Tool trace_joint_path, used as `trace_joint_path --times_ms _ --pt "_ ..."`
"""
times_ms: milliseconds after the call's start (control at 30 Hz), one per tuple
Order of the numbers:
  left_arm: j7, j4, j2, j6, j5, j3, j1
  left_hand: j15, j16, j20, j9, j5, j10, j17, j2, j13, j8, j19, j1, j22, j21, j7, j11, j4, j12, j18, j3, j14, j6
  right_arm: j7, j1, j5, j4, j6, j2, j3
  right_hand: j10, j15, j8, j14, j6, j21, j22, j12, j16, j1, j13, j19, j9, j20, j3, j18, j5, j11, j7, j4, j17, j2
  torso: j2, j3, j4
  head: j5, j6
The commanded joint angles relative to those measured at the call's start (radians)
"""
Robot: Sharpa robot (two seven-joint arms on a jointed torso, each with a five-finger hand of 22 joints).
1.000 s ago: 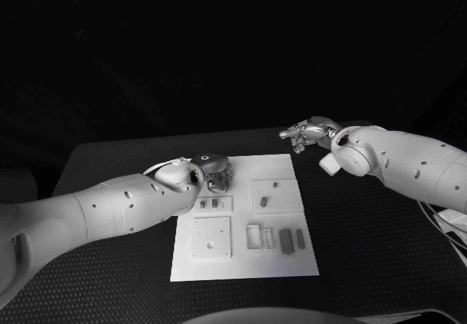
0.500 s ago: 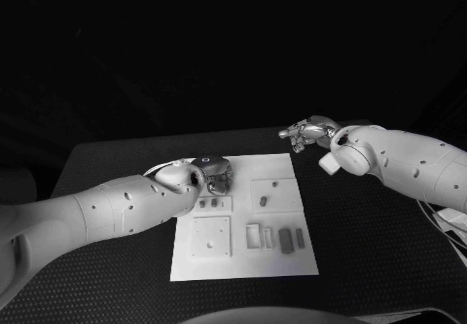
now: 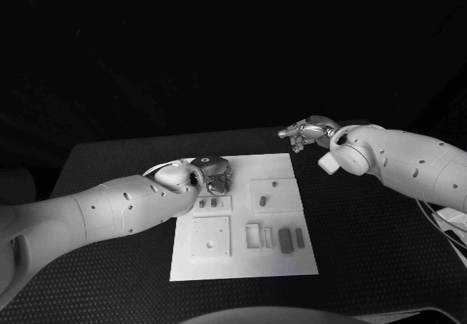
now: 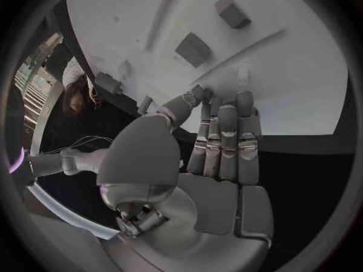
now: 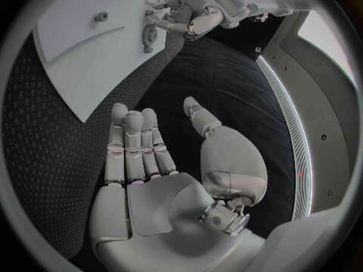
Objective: Assemble the parts on the task board
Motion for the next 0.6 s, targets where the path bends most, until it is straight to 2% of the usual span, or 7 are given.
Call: trace_joint_path --times_ms 33,400,600 --pt "0.016 -0.005 0.008 0.009 0.005 0.0 -0.004 0.002 0.006 0.0 -0.003 0.002 -0.006 0.001 0.0 -0.002 -0.002 0.007 -0.012 0.025 0.003 0.004 0.003 0.005 -0.008 0.042 0.0 0.007 -0.002 0.011 0.0 0.0 0.003 0.013 0.0 0.0 0.004 -0.006 0.006 0.001 0.0 -0.005 0.002 0.004 -0.006 -0.004 -0.001 0.002 0.0 0.006 -0.001 0.015 0.003 -0.001 0.009 0.001 0.0 0.009 0.001 0.0 -0.0014 0.0 0.001" --pt "0.013 -0.013 0.011 0.013 0.005 -0.001 -0.017 0.005 0.008 0.002 -0.008 0.002 -0.017 0.0 -0.002 -0.005 -0.008 0.006 -0.019 0.025 0.007 0.008 0.007 0.005 -0.019 0.045 -0.003 0.008 -0.014 0.009 0.0 0.0 0.01 0.011 -0.004 0.0 0.004 -0.006 0.006 0.001 0.0 -0.006 0.002 0.004 -0.006 -0.004 -0.002 0.002 0.0 0.006 -0.001 0.015 0.003 -0.001 0.009 0.001 0.0 0.009 0.002 0.0019 -0.0028 -0.006 -0.005" --pt "0.009 -0.017 0.015 0.02 0.003 -0.001 -0.02 0.003 0.011 0.002 -0.008 0.002 -0.006 -0.001 0.004 -0.003 -0.003 0.009 -0.013 0.024 0.01 0.007 0.004 0.004 -0.016 0.048 0.001 0.012 -0.006 0.01 0.0 0.0 0.008 0.011 -0.003 0.0 0.004 -0.006 0.006 0.001 0.0 -0.006 0.002 0.005 -0.006 -0.004 -0.003 0.002 0.0 0.006 -0.001 0.015 0.003 -0.001 0.009 0.001 0.0 0.009 0.0 0.0018 -0.0006 -0.008 -0.008"
